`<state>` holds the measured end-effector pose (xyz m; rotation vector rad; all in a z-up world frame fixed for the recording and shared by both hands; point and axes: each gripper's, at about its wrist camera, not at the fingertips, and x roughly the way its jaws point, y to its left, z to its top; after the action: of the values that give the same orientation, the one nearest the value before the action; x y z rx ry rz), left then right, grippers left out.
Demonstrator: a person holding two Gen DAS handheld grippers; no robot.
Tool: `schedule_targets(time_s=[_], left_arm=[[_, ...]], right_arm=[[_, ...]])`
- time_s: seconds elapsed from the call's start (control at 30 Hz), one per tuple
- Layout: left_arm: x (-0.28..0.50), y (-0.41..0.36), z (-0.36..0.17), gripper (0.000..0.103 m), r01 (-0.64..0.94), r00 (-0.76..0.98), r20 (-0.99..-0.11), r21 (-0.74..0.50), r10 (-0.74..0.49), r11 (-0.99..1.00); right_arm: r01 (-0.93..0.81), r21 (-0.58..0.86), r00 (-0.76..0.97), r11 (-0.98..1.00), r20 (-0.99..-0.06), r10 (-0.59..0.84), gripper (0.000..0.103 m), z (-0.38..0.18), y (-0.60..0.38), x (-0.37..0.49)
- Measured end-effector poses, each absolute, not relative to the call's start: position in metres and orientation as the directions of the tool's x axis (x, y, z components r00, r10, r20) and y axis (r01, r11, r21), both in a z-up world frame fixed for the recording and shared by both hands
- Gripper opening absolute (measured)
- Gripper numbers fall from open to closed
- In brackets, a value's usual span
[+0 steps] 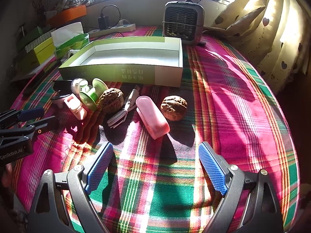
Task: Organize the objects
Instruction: 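Grasp the black round disc with the left gripper while the right gripper grasps the pink case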
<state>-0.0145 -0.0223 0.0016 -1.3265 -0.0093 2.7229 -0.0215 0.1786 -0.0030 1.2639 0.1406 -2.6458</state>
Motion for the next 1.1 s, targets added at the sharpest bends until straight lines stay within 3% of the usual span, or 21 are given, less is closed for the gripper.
schedule_targets(time_s=[0.47,0.93,1.0,1.1], left_arm=[[-0.036,-0.031,0.007,0.058,-0.218,-0.603,-0.763,-0.123,0.232,-0.968],[-0.053,-0.026,0.003,0.058,-0.246,-0.597,-0.77,-0.09,0.224,-0.965],[-0.054,-0.025,0.003,0.056,-0.25,-0.598,-0.77,-0.085,0.223,-0.965],[-0.055,-0.025,0.004,0.045,-0.252,-0.599,-0.768,-0.089,0.227,-0.964]], right_arm=[[0.277,-0.008,-0.594,-0.961,-0.788,-0.165,0.067,0.0,0.174,-0.042],[0.297,-0.003,-0.592,-0.955,-0.786,-0.182,0.048,0.002,0.169,-0.05],[0.294,0.0,-0.593,-0.956,-0.784,-0.183,0.044,0.002,0.169,-0.05],[0.288,0.006,-0.597,-0.958,-0.781,-0.185,0.038,0.002,0.17,-0.05]])
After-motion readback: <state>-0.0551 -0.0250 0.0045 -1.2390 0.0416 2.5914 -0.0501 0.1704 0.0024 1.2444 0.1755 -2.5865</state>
